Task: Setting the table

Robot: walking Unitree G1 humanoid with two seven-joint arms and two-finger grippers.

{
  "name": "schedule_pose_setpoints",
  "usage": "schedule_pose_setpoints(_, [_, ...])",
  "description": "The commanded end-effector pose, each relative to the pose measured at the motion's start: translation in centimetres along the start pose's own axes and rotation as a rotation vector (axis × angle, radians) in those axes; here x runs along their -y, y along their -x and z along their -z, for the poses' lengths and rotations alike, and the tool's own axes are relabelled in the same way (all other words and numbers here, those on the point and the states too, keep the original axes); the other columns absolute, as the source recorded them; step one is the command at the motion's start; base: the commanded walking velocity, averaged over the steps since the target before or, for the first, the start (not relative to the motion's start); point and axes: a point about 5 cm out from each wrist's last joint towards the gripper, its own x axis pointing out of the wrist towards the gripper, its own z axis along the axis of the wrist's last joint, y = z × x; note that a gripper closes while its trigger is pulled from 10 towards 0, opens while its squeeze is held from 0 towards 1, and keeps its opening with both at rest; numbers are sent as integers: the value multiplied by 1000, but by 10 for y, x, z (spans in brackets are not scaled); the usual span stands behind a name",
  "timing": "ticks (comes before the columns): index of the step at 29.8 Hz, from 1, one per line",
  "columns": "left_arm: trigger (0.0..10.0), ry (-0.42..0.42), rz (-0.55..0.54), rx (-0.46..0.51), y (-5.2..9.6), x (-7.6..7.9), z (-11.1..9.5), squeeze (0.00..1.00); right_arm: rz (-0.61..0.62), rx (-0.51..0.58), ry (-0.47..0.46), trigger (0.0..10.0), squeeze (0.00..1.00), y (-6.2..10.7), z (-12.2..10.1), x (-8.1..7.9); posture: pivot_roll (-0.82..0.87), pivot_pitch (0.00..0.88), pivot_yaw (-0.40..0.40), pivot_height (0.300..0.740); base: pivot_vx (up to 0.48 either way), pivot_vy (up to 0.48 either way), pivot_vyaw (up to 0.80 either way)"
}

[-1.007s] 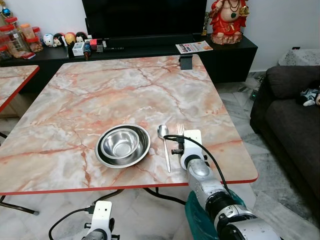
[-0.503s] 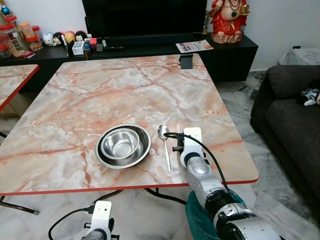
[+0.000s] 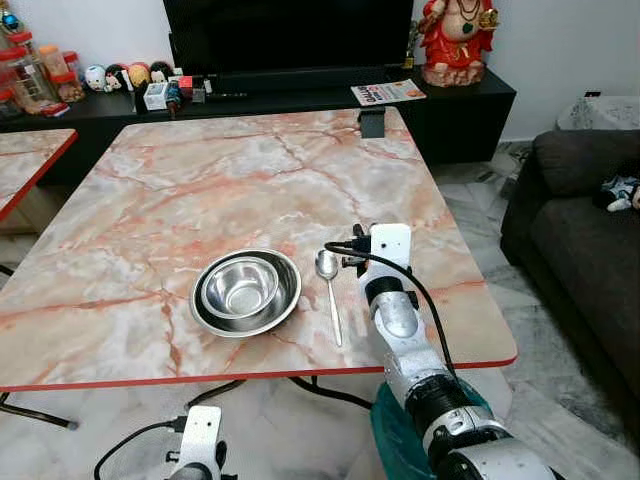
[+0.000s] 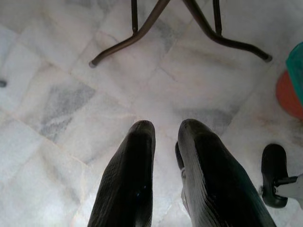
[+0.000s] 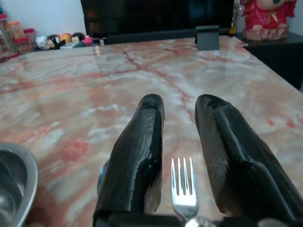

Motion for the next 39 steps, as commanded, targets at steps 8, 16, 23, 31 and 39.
schedule_pose_setpoints(8, [10000,3,-14,-31,2,-3,7,0,-13,74,-7,10000,0,-3,-12,-1,-18,0,61,740,0,480,0])
schedule_pose_setpoints(16, [10000,-3,-10,-29,2,-3,7,0,-14,121,-19,10000,0,-4,-21,-2,-22,0,65,740,0,480,0])
schedule_pose_setpoints(23, [10000,-13,-7,-33,2,-4,8,0,-28,153,-13,10000,0,-5,-27,-4,-26,0,66,740,0,480,0])
schedule_pose_setpoints(31, [10000,-20,-7,-33,2,-5,8,0,-36,165,-19,10000,0,-4,-29,-6,-25,0,65,740,0,480,0])
schedule_pose_setpoints(39, [10000,-25,-12,-34,2,-7,8,0,-51,164,-10,10000,0,-3,-28,-8,-20,0,56,740,0,480,0])
